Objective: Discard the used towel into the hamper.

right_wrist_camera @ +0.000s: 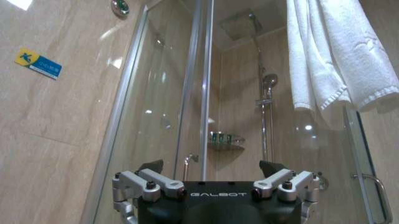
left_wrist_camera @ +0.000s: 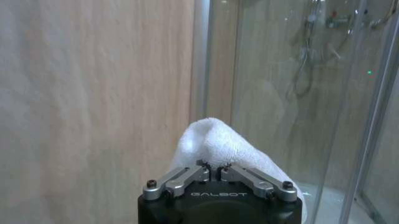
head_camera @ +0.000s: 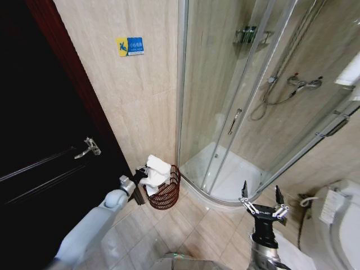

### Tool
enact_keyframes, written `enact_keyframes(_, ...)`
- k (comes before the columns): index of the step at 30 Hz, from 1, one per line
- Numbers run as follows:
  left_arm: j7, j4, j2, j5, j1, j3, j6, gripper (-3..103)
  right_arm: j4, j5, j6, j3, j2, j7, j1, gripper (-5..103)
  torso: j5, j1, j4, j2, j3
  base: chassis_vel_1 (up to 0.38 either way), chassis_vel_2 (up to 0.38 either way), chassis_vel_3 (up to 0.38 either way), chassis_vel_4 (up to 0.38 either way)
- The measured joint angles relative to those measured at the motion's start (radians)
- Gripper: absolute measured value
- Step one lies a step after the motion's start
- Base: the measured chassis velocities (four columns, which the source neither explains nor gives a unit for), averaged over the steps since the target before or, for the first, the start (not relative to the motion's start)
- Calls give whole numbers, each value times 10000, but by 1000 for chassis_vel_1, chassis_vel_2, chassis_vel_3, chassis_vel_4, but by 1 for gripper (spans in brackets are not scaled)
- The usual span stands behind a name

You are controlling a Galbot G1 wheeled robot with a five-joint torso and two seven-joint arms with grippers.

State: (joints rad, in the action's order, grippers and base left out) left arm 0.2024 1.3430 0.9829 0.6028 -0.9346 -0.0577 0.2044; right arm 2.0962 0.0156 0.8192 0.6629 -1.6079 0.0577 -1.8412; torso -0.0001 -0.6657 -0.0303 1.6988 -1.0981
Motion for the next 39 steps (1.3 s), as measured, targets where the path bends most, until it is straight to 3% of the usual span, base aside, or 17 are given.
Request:
enact_keyframes(6,4,-1408,683,-97,976,800,203,4,-216,-192,50,50,-2,-168,-32,100,3,-2,0,0,0,0,0,0,0)
enact_keyframes(9,103,-2965,1508,-381,1900,1241,570,4,-329,-416,56,111,21,-257,-78,100,4,-1,1,0,0,0,0,0,0)
enact_keyframes(13,145,-4152,2149,-660,2461,1329,949,4,-375,-508,56,251,126,-262,-45,100,-1,-2,3,0,-1,0,0,0,0)
enact_keyframes(23,-90,-5838,2858,-1285,3246,1319,1728,4,-444,-435,53,293,154,-319,-73,100,1,-2,0,0,-1,0,0,0,0)
enact_keyframes(39,-740,-8269,3835,-2648,3528,886,1849,4,-334,-395,45,438,219,-264,-143,100,1,-1,-1,0,-1,0,0,0,0)
